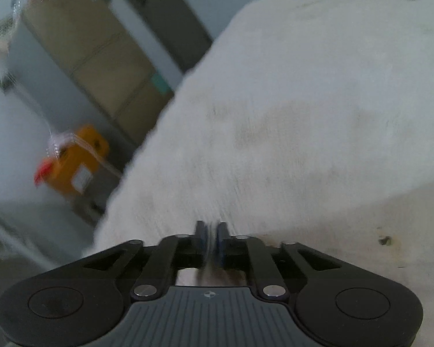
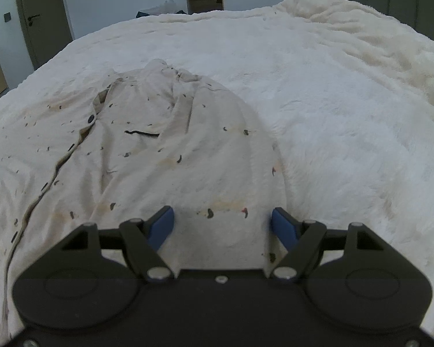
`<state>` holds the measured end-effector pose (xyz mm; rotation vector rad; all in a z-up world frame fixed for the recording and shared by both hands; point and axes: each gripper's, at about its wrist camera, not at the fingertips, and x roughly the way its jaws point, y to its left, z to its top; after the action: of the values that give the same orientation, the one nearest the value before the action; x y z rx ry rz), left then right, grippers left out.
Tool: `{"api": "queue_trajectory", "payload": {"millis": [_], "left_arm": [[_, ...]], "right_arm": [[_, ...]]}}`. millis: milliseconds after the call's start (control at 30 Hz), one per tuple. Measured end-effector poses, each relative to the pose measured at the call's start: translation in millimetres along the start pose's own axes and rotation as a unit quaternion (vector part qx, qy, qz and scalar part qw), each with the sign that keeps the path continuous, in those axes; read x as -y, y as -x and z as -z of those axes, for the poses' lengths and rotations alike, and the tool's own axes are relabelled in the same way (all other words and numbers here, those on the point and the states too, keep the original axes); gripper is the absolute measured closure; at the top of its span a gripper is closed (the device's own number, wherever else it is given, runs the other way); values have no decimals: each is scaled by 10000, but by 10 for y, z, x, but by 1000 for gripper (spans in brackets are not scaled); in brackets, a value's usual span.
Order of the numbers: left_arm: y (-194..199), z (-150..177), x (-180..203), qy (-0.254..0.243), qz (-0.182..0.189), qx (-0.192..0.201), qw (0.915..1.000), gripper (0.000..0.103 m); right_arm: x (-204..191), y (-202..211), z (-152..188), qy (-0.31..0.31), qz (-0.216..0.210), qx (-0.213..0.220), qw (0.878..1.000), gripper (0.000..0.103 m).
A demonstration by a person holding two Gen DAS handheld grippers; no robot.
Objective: Fold clothes
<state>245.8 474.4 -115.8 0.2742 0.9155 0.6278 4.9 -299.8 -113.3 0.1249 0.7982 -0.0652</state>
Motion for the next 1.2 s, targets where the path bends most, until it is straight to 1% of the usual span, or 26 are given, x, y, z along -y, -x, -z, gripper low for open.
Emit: {"api": "queue_trajectory", "payload": {"millis": [33,100,133,167,200,233,300,333,367,400,467,567,600,667,700,733,767,800,833,867,900,1000,1067,1133,1167,1200], "left_arm": [[-38,38,-21,73,35,-26,10000,80],[-49,344,-268,658,415,-360,9963,80],[0,404,-287,695,421,-393,9959,80],[27,582,-409,847,525,-441,9940,80],[54,751,-529,1014,642,-483,9916,80],[90,836,-634,1315,875,-478,9863,81],[132,981,-808,1865,1285,-473,9729,81],[158,1082,-939,2345,1660,-471,9567,81],[187,1187,-1049,2843,2104,-413,9344,81],[222,1195,-1056,2877,2147,-406,9324,81],[254,1235,-970,2919,2466,-352,9234,81],[258,1155,-646,2447,2606,-291,9335,81],[249,1134,-591,2410,2640,-266,9335,81],[196,1030,-437,2505,2758,-98,9279,81],[163,1005,-431,2623,2817,-75,9229,81],[77,961,-421,2921,2936,-60,9102,81],[8,920,-408,3323,3030,-26,8932,81],[8,891,-391,3330,3026,9,8931,83],[8,863,-375,3337,3022,44,8929,99],[5,836,-365,3342,3018,75,8929,103],[-16,824,-413,3333,3020,82,8931,103],[140,839,-565,3333,3143,258,8885,103],[277,851,-799,3615,3208,304,8749,103],[468,924,-1051,3782,3024,386,8741,103],[485,957,-1145,3888,2932,284,8730,103],[511,997,-1201,3972,2953,281,8684,103]], "right_arm": [[0,15,5,17,-10,23,10000,30],[7,44,11,27,-44,89,9999,30],[12,57,13,14,-59,103,9999,30],[16,69,15,2,-76,118,9999,30],[16,78,16,-7,-100,137,9999,30],[16,87,17,-15,-124,156,9998,30],[18,109,22,-34,-147,187,9997,30],[20,122,26,-45,-147,201,9997,30],[22,134,29,-55,-148,214,9996,30],[24,147,33,-65,-148,227,9996,30],[29,171,40,-86,-149,254,9995,30],[36,209,51,-116,-151,294,9994,30],[38,221,55,-127,-151,308,9993,30],[56,233,53,-205,-134,324,9992,30],[65,230,47,-257,-111,328,9991,30],[65,224,46,-261,-101,326,9991,30],[63,217,46,-260,-88,323,9991,30],[45,201,43,-216,-59,307,9993,30],[27,185,39,-172,-30,290,9994,30],[10,169,36,-128,-1,273,9995,30],[-6,154,34,-87,25,258,9996,30],[-25,138,35,-22,22,246,9997,30],[-34,138,39,8,6,256,9997,30],[-41,147,47,30,-7,274,9996,30],[-37,162,54,38,-28,298,9995,30],[-31,177,55,30,-47,319,9995,30]]}}
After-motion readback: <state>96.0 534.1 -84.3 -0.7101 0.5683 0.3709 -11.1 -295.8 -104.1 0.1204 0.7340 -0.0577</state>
